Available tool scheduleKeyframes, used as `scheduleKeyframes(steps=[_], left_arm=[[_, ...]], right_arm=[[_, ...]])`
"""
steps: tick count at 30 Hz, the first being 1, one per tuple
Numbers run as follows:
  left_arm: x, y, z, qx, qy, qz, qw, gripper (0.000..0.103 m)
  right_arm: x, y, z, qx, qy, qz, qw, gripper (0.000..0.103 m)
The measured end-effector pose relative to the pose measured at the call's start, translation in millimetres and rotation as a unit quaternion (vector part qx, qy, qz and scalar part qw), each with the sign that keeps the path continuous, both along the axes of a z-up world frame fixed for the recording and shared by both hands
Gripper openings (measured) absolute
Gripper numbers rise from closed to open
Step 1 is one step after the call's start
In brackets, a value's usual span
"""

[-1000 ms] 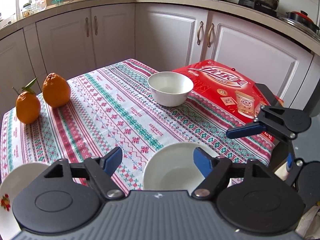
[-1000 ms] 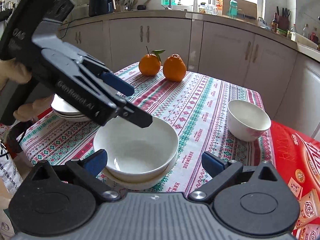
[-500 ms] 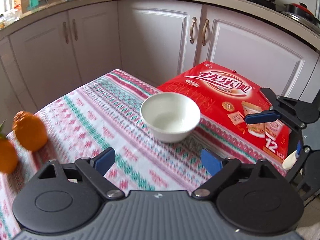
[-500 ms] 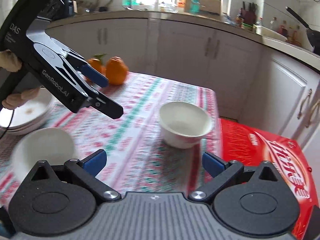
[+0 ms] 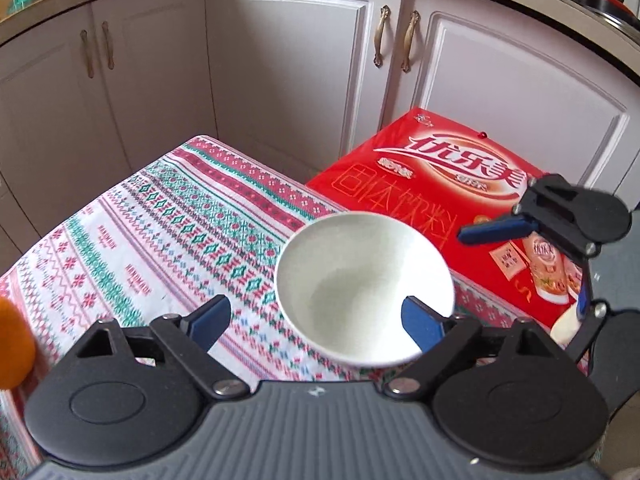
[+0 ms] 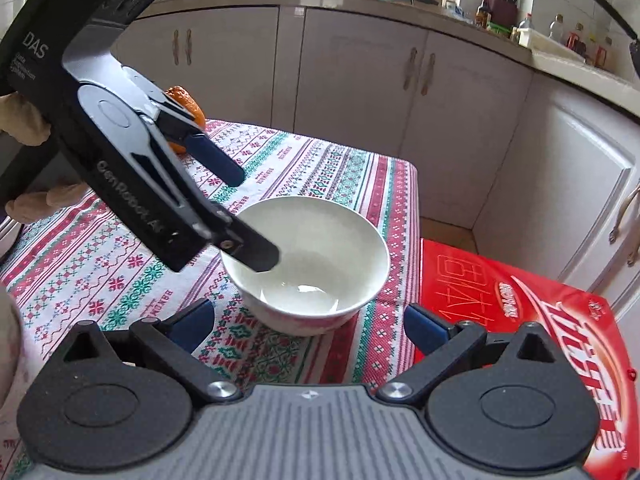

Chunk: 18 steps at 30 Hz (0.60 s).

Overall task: Organize plates and bowls
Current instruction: 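Reach the left tool into the nested white bowls and grip the rim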

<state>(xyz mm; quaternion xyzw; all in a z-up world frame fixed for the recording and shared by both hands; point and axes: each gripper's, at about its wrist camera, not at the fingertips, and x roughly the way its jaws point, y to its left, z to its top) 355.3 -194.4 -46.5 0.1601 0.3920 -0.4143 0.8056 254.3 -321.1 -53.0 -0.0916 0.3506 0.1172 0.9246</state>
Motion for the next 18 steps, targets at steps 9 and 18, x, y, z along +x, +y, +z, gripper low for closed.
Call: scheduleKeyframes(steps=[9,18], left_arm=[[17.4,-15.4,-12.6,-0.005,0.024,-0.002,0.9997,0.071],[22.1,-20.3,-20.0,-0.005,0.037,-0.009,0.9993,0.062]], right_arm=[[11.2,2.9,-8.4,0.004,0.003,0.009,1.000,0.093],[10.3,3.4,-9.7,0.000,0.000,0.007,1.000,0.085]])
